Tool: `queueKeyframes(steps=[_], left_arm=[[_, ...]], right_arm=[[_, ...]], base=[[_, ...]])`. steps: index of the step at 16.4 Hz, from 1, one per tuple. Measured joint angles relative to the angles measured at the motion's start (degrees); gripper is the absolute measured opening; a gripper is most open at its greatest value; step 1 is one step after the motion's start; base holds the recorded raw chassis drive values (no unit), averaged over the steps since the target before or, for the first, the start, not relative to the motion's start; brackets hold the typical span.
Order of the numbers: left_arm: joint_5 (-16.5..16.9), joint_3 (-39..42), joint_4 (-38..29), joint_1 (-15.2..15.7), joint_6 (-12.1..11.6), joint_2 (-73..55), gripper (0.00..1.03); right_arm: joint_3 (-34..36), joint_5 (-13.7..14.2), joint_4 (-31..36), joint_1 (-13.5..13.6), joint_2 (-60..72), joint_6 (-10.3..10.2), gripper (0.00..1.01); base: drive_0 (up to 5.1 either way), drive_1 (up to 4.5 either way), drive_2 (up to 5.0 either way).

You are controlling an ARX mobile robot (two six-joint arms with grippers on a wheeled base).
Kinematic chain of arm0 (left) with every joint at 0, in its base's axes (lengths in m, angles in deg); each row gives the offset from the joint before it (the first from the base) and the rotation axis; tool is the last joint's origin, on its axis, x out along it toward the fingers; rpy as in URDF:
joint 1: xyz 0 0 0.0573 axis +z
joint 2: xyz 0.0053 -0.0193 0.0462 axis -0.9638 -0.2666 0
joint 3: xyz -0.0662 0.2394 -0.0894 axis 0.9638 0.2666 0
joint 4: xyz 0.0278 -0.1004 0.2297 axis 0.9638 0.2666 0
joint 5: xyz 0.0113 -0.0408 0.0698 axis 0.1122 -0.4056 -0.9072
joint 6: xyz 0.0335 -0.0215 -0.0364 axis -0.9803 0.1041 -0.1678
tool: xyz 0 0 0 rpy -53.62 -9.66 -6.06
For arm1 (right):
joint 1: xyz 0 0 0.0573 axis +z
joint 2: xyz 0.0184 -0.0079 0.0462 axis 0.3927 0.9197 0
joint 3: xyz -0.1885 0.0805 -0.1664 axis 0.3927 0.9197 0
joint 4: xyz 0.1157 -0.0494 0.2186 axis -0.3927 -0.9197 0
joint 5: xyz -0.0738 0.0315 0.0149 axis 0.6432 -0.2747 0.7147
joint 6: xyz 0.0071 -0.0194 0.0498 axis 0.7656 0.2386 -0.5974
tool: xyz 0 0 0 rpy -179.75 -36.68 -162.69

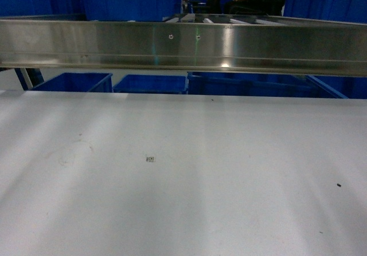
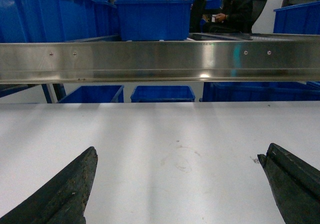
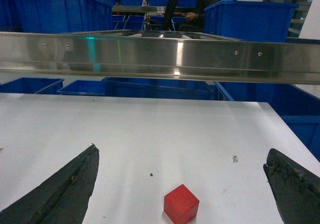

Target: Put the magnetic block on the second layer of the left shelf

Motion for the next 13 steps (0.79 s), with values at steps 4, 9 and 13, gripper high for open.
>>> queueKeyframes(steps=[4,9,13], left_arm=[[0.0,0.0,0.0,0.0,0.0,0.0,0.98],[0.0,0.0,0.0,0.0,0.0,0.0,0.98],[0.0,0.0,0.0,0.0,0.0,0.0,0.98]], right_arm=[[0.0,0.0,0.0,0.0,0.0,0.0,0.98],[0.0,0.0,0.0,0.0,0.0,0.0,0.98],[0.0,0.0,0.0,0.0,0.0,0.0,0.98]], base=[[0.0,0.0,0.0],[0.0,0.0,0.0],[0.0,0.0,0.0]])
